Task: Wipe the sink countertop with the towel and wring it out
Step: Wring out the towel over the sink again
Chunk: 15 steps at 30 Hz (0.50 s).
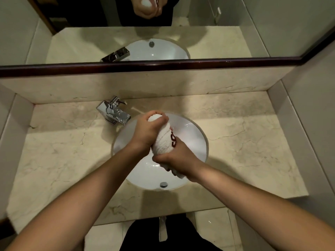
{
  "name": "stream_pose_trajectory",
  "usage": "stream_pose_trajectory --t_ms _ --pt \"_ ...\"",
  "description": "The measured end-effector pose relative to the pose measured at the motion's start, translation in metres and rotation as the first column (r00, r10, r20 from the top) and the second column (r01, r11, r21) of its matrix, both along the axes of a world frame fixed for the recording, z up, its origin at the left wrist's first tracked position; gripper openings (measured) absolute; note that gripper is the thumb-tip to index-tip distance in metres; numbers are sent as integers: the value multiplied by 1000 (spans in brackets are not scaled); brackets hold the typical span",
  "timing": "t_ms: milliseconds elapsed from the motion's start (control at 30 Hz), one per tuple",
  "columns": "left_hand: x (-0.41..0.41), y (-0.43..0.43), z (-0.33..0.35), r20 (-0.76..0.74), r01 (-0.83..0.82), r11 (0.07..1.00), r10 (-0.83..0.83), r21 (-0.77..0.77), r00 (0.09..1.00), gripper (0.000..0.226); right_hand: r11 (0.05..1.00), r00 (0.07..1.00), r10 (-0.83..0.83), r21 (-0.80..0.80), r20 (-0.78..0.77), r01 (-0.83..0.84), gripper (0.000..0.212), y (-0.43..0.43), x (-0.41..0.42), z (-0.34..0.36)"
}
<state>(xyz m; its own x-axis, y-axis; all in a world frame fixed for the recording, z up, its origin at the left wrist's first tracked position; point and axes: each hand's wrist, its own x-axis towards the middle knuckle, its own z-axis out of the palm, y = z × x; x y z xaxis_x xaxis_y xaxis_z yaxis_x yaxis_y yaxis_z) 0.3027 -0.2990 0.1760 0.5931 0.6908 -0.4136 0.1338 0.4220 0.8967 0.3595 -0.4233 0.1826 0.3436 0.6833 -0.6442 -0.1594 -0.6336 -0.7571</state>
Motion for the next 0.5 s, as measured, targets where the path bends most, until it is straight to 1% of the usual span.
stream_pose_trajectory --t_ms 67,133,267,400,500 --pt "3 0 -20 -98 -24 990 38 138 994 14 998 999 -34 -58 38 37 52 1 -5 -17" --pt "3 0 -36 -150 -2 977 35 215 988 13 993 996 -74 -93 46 78 54 1 -9 -28" --pt "3 -4 -49 -231 -21 970 78 243 970 28 988 987 -102 -105 122 115 52 3 -16 -43" --pt "6 -7 -57 -247 -22 963 91 270 965 26 985 980 -137 -87 143 150 54 3 -19 -52" --pt "5 -7 -57 -262 -39 969 105 246 959 22 987 980 -99 -109 172 119 56 3 -19 -50"
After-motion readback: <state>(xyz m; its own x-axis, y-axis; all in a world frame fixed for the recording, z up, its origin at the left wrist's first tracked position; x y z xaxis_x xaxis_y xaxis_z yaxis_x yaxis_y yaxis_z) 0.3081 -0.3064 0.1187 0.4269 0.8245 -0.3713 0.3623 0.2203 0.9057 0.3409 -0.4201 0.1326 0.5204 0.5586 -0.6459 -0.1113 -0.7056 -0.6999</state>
